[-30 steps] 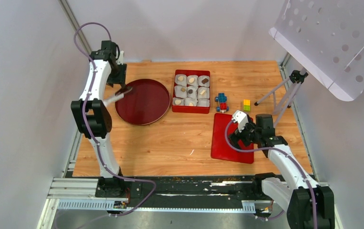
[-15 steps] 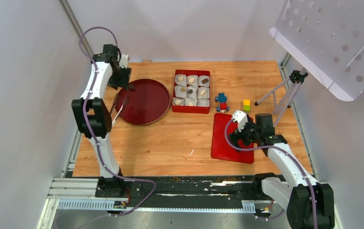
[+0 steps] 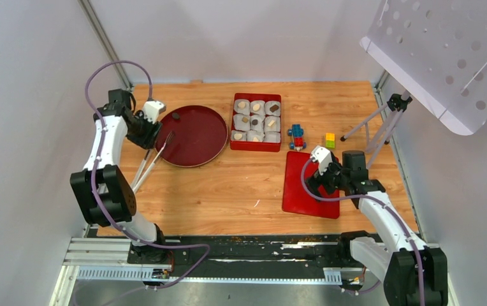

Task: Pack the chocolate

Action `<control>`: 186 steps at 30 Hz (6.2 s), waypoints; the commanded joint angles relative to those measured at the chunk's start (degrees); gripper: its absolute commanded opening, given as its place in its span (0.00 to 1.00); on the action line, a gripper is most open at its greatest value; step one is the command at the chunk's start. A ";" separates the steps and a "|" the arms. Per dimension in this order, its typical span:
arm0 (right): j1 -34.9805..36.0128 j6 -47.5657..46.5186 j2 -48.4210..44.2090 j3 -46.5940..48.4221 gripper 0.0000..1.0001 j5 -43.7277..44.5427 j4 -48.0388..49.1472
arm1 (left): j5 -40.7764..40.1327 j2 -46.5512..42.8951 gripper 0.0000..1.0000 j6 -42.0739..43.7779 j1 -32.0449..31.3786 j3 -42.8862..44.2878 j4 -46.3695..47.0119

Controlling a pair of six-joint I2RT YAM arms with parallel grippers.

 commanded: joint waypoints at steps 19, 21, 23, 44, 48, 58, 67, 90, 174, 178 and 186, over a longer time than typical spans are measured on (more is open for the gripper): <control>0.16 1.55 -1.66 9.17 0.97 -5.47 -4.86 | -0.26 4.65 0.49 9.66 3.84 0.86 -3.91; 0.17 1.96 -1.87 8.71 0.97 -5.78 -4.88 | -0.53 5.37 0.49 5.26 3.74 3.84 -5.01; 0.16 2.21 -1.81 8.41 0.97 -6.16 -4.68 | 0.56 6.43 0.49 -0.15 3.75 6.88 -5.38; 0.79 2.23 -3.21 8.29 0.97 -5.05 -4.92 | -7.46 25.93 0.51 -10.21 -8.29 23.16 -0.86; 0.68 2.11 -2.80 8.53 0.97 -4.62 -4.24 | -9.08 30.77 0.49 -10.11 -9.17 30.40 -6.36; 0.61 1.93 -2.57 8.30 0.97 -4.14 -4.33 | -12.61 29.52 0.52 -7.82 -8.94 30.37 -11.73; 0.64 2.32 -0.34 8.76 0.97 -5.21 -2.98 | -10.57 23.42 0.52 -7.65 -6.58 24.40 -7.38; 0.68 2.12 -1.20 8.20 0.97 -4.43 -3.42 | -11.10 42.83 0.51 -13.38 -10.70 49.39 -25.18; 27.62 19.31 27.66 49.61 0.41 -20.97 11.63 | 35.89 9.43 0.00 3.82 -37.55 40.16 -22.52; 27.60 19.36 27.42 48.95 0.15 -20.87 12.22 | 34.94 9.95 0.00 4.97 -37.55 41.22 -23.14; 26.79 20.26 25.60 47.89 0.00 -20.12 13.81 | 29.55 5.61 0.50 -1.39 -36.62 34.78 -10.88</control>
